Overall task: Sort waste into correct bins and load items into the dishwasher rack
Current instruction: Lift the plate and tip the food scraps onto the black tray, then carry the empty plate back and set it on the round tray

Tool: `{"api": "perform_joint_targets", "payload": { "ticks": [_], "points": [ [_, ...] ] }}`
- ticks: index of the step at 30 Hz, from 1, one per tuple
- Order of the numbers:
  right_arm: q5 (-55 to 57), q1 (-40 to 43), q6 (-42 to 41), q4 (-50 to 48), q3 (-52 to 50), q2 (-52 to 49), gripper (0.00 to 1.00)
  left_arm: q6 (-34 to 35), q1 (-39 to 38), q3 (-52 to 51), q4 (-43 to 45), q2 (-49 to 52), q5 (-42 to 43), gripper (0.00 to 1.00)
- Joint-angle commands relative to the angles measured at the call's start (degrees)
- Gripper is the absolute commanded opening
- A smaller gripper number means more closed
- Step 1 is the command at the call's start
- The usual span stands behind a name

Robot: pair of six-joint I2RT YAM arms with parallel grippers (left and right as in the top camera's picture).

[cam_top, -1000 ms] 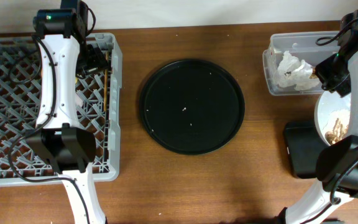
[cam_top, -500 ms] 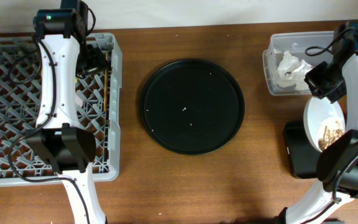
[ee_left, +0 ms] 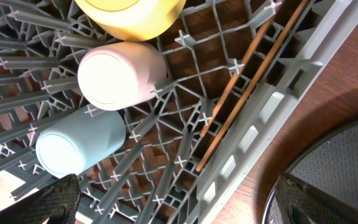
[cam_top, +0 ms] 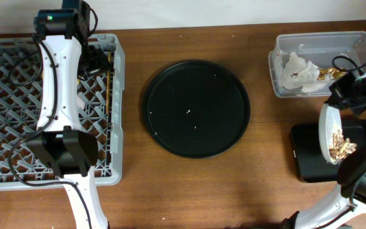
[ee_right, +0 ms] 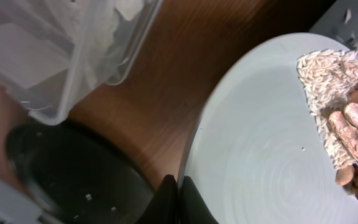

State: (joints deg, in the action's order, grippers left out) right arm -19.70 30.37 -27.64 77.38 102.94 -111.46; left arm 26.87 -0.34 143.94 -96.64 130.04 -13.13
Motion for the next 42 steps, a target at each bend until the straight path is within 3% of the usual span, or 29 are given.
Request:
{"api": "perform_joint_targets", "payload": {
  "ticks": [1,15,20,23,30,32,35,38,42],
  "points": [
    [-6.3,2.0,3.7,0.5,-0.4,1.2,0.04,0.5,0.0,-0.1,0.0,0.2,-0.6,0.99],
    [-23.7,13.3,11.8,8.4,-0.4,1.2,0.04,0.5,0.0,-0.1,-0.1,0.2,-0.6,0.99],
    [-24.3,14.7,12.8,9.4,-0.4,1.2,0.04,0.5,0.0,-0.1,-0.1,0.2,-0.6,0.99],
    [-30.9,15.6,15.6,10.3,-0.4,1.2,0.04,0.5,0.0,-0.1,-0.1,0.2,-0.6,0.99],
    [-30.4,17.0,16.9,10.2,-0.6,1.0,0.04,0.5,0.0,-0.1,-0.1,0.2,-0.6,0.99],
    [-37.7,17.4,21.8,13.1,-0.8,0.5,0.04,0.5,0.0,-0.1,-0.1,0.2,-0.6,0.99],
    [-37.3,17.9,20.1,13.2,-0.8,0.2,0.04,0.5,0.0,-0.1,0.0,0.2,-0.6,0.99],
    [-28.7,18.3,18.2,11.0,-0.8,-0.5,0.04,0.5,0.0,-0.1,-0.1,0.2,-0.6,0.99],
    [-36.9,18.9,25.5,14.3,-0.8,-0.3,0.04,0.5,0.0,-0.1,0.0,0.2,-0.6,0.99]
  ]
}}
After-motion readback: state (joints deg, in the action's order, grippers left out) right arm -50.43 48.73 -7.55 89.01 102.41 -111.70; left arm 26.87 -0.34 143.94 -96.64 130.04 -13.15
